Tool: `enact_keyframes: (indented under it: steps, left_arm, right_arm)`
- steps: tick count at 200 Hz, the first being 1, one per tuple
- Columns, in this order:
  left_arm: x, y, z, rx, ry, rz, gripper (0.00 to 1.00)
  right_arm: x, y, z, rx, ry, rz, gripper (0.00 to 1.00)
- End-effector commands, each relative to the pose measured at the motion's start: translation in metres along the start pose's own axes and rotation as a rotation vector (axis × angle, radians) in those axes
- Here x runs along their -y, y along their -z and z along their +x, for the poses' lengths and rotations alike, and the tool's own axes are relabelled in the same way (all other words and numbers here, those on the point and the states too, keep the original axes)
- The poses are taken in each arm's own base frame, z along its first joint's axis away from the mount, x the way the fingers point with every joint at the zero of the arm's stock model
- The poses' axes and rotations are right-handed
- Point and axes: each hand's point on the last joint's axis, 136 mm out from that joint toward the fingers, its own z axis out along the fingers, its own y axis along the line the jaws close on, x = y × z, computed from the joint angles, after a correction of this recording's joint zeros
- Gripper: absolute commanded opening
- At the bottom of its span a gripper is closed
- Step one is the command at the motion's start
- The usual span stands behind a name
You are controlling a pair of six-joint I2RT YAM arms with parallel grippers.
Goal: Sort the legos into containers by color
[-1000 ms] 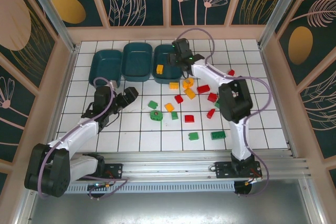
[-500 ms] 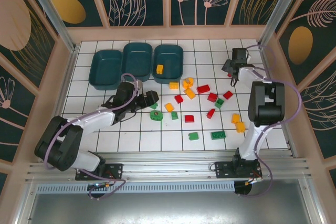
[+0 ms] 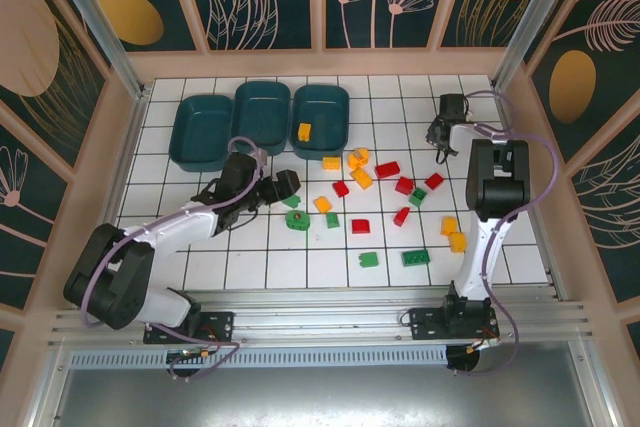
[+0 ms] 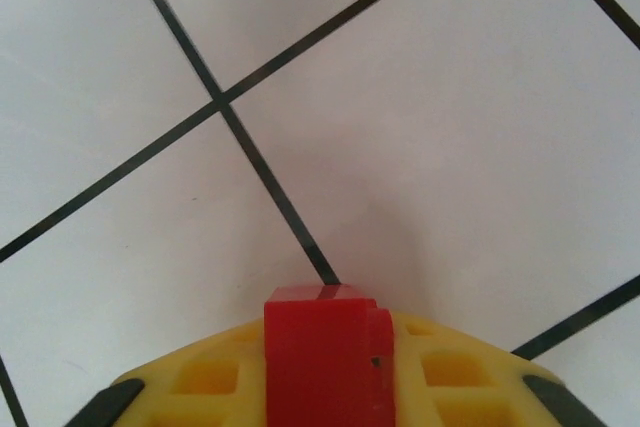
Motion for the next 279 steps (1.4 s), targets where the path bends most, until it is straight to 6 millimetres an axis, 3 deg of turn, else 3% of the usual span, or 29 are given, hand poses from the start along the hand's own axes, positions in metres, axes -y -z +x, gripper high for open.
enact_keyframes:
  steps: [1, 18, 40, 55, 77, 104, 134, 162, 182, 210, 231, 258, 279]
  left_arm:
    - [-0.014, 0.022, -0.037, 0.122, 0.013, -0.056, 0.88]
    - [-0.041, 0.04, -0.055, 0.19, 0.101, -0.079, 0.88]
    - [-0.075, 0.061, -0.066, 0.257, 0.181, -0.148, 0.88]
    - [-0.094, 0.072, -0.067, 0.29, 0.219, -0.192, 0.89]
    - [-0.112, 0.076, -0.055, 0.288, 0.289, -0.187, 0.89]
    - [-0.121, 0.068, -0.037, 0.232, 0.353, -0.132, 0.88]
    - [-0.113, 0.066, -0.031, 0.189, 0.33, -0.087, 0.88]
    - [-0.111, 0.067, -0.028, 0.174, 0.305, -0.08, 0.9]
    - [-0.106, 0.068, -0.026, 0.161, 0.296, -0.059, 0.9]
    - [-0.099, 0.071, -0.027, 0.156, 0.273, -0.041, 0.89]
    - [-0.098, 0.073, -0.028, 0.15, 0.262, -0.059, 0.86]
    - [-0.082, 0.067, -0.021, 0.113, 0.17, -0.12, 0.85]
    - [-0.056, 0.052, -0.004, 0.065, 0.099, -0.116, 0.84]
  right_arm:
    - [-0.024, 0.037, -0.024, 0.098, 0.018, -0.06, 0.21]
    - [-0.056, 0.069, -0.026, 0.136, 0.048, -0.133, 0.21]
    - [-0.134, 0.12, -0.01, 0.134, 0.108, -0.388, 0.22]
    - [-0.189, 0.152, 0.01, 0.113, 0.148, -0.562, 0.22]
    - [-0.272, 0.185, 0.06, 0.052, 0.264, -0.743, 0.22]
    - [-0.347, 0.193, 0.115, 0.01, 0.385, -0.826, 0.22]
    - [-0.399, 0.194, 0.141, 0.022, 0.454, -0.861, 0.22]
    - [-0.426, 0.182, 0.162, 0.002, 0.519, -0.828, 0.24]
    - [-0.433, 0.173, 0.17, -0.004, 0.551, -0.791, 0.39]
    - [-0.438, 0.185, 0.163, 0.026, 0.554, -0.792, 0.56]
    - [-0.436, 0.2, 0.149, 0.061, 0.554, -0.785, 0.59]
    - [-0.415, 0.219, 0.133, 0.116, 0.565, -0.751, 0.58]
    - [-0.376, 0.231, 0.135, 0.151, 0.588, -0.721, 0.58]
